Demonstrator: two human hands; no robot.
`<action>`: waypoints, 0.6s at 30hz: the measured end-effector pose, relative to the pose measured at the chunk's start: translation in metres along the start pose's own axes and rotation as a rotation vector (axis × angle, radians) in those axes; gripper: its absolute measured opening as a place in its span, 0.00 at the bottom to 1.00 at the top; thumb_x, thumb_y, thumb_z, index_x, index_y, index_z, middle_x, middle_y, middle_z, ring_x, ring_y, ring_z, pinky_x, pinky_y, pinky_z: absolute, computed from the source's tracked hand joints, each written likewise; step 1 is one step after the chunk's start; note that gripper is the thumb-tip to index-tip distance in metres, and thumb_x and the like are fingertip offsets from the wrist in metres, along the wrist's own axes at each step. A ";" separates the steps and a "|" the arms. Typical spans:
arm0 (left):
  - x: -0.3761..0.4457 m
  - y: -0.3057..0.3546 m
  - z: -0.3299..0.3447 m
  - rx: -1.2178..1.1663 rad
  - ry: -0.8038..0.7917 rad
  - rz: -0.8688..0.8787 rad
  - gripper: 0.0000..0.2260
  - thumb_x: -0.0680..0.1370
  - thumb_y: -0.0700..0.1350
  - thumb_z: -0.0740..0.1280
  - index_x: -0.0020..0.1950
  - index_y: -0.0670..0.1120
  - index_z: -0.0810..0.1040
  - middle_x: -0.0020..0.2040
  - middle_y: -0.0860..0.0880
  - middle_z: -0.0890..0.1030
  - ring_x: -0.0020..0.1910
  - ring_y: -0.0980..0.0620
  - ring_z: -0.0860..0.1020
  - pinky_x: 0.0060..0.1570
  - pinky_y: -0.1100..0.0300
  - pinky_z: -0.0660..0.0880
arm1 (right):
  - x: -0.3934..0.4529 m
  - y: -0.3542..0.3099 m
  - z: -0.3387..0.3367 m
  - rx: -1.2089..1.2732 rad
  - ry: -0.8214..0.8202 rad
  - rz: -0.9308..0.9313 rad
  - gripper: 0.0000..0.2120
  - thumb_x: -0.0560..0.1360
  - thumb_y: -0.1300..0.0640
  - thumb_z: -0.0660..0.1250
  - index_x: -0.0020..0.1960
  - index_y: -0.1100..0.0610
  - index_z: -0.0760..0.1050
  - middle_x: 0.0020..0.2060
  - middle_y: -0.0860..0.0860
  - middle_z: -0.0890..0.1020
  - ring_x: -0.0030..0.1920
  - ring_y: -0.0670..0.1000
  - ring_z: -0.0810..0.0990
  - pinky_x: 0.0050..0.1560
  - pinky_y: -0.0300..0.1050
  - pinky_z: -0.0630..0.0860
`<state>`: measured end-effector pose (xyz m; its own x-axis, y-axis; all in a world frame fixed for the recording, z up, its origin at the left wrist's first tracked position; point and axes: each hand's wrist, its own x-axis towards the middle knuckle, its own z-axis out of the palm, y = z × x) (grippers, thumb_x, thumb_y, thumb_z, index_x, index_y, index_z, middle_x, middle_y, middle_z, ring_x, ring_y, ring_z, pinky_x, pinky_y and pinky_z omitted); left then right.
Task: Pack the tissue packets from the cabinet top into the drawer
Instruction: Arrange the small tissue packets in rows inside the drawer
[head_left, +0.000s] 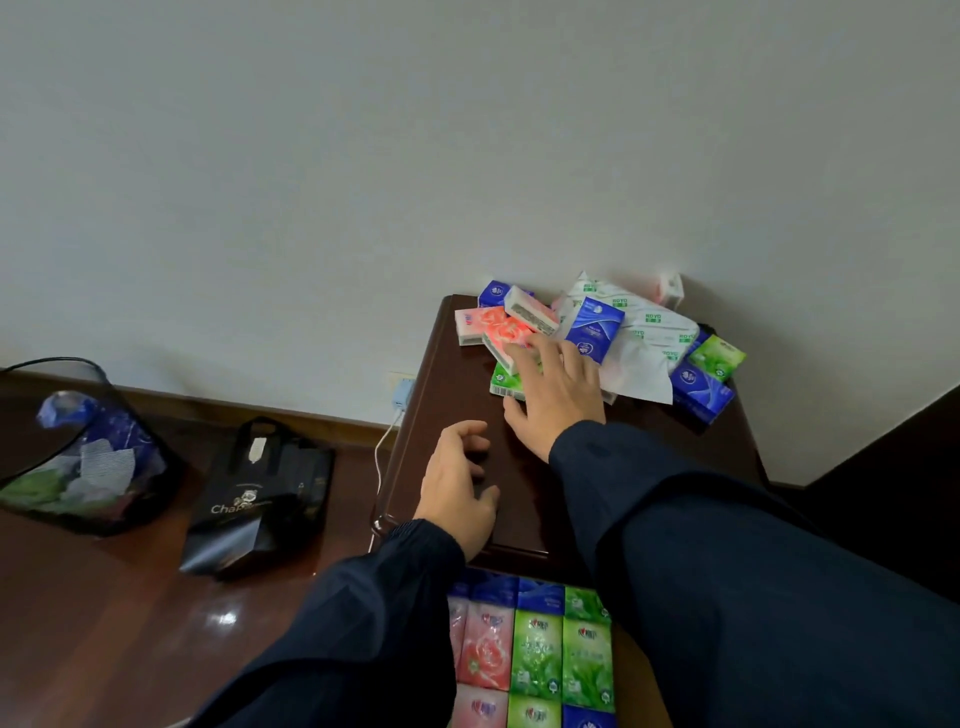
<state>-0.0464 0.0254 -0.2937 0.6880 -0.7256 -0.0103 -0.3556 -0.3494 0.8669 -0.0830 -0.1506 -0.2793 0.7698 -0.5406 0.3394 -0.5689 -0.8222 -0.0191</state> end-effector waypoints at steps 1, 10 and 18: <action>-0.001 0.001 0.000 0.001 0.001 -0.001 0.30 0.73 0.33 0.72 0.69 0.53 0.66 0.59 0.55 0.73 0.48 0.56 0.74 0.52 0.64 0.73 | 0.000 0.002 -0.002 0.016 0.010 -0.019 0.26 0.72 0.42 0.66 0.69 0.48 0.68 0.66 0.50 0.71 0.63 0.57 0.69 0.63 0.55 0.69; -0.001 0.001 0.003 -0.012 0.026 -0.027 0.38 0.71 0.36 0.74 0.75 0.51 0.59 0.62 0.53 0.71 0.48 0.56 0.74 0.56 0.58 0.76 | -0.018 0.010 -0.016 0.360 -0.144 -0.129 0.27 0.72 0.38 0.69 0.67 0.44 0.66 0.62 0.44 0.67 0.57 0.49 0.75 0.52 0.45 0.76; -0.003 0.000 -0.003 0.001 -0.079 0.018 0.52 0.66 0.48 0.81 0.79 0.57 0.50 0.64 0.61 0.73 0.50 0.62 0.77 0.63 0.50 0.74 | -0.088 0.015 -0.016 0.763 -0.098 0.066 0.25 0.68 0.41 0.77 0.60 0.42 0.70 0.61 0.41 0.66 0.60 0.41 0.74 0.58 0.41 0.75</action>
<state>-0.0467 0.0291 -0.2923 0.6293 -0.7764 -0.0346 -0.3680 -0.3369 0.8667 -0.1636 -0.1129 -0.2944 0.7835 -0.5769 0.2308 -0.2849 -0.6637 -0.6916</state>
